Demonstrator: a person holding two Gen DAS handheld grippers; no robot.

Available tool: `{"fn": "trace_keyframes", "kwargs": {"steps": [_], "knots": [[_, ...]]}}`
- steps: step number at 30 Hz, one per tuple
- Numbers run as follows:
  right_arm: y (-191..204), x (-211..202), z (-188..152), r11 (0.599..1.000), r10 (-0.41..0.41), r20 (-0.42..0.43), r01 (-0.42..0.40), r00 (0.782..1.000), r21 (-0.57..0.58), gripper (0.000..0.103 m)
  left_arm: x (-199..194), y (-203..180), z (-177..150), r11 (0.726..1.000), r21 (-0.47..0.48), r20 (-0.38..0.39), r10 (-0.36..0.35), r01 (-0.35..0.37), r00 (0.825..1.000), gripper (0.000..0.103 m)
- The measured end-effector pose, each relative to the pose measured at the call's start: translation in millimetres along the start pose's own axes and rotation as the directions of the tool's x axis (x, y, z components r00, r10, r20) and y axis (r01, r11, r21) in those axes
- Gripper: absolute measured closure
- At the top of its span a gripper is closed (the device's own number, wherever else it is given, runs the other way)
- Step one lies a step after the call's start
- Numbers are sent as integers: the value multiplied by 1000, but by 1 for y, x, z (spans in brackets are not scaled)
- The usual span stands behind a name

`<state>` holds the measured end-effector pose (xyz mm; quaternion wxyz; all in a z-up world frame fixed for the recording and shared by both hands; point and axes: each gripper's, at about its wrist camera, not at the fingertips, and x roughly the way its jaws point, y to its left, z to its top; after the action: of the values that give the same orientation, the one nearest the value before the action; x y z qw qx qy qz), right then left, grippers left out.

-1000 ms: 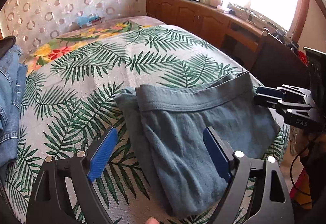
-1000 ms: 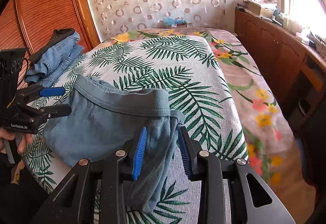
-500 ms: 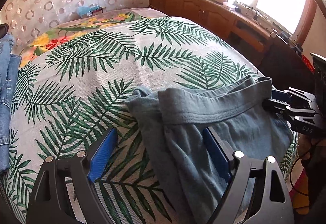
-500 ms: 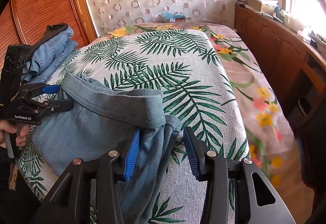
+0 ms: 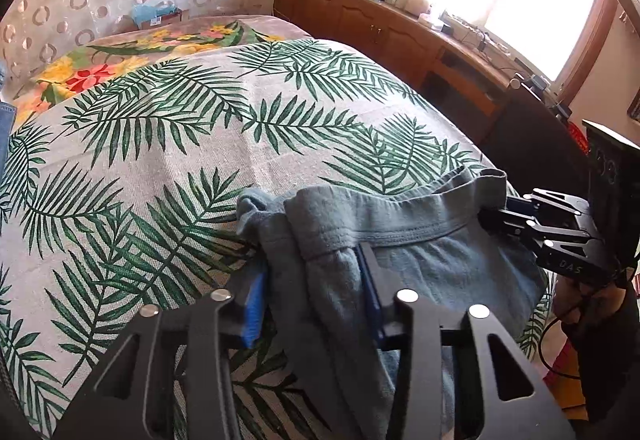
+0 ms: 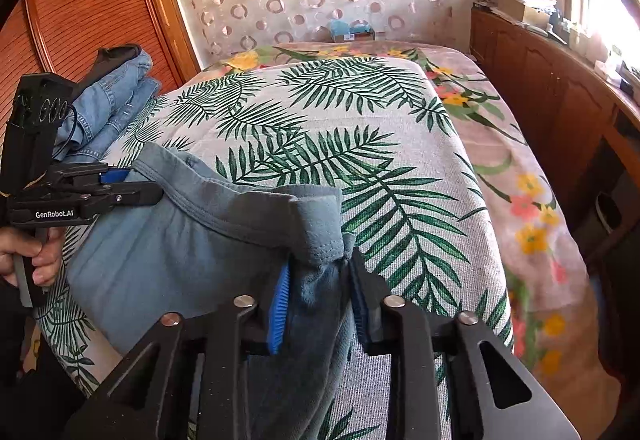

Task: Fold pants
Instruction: 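Grasp the shorts' edge with both tools and lift it off the bed, then carry the folded shorts with both tools over to the folded jeans stack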

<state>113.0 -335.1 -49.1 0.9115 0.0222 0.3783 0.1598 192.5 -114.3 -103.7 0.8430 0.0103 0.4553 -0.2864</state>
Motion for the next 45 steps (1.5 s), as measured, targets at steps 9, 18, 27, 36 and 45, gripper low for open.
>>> {"fn": "trace_keyframes", "kwargs": {"steps": [9,18,27,36,45], "knots": [[0,-8,12,999,47,28,-47,999,6,89,-19,-10,5,999,33,36,-12,10,999,81],[29,-19,42,995,63,101,-55,993,-85,90,-70,-5,15,996,53,149,61,-70,987,82],[73,-8,86,977,119,153,-89,981,-193,90,-121,36,24,987,8,242,152,-158,958,82],[115,9,124,949,186,197,-124,963,-291,90,-166,84,24,973,-54,319,231,-226,919,82],[153,51,175,912,242,237,-138,941,-387,90,-199,122,30,943,-117,376,332,-312,865,82]]}}
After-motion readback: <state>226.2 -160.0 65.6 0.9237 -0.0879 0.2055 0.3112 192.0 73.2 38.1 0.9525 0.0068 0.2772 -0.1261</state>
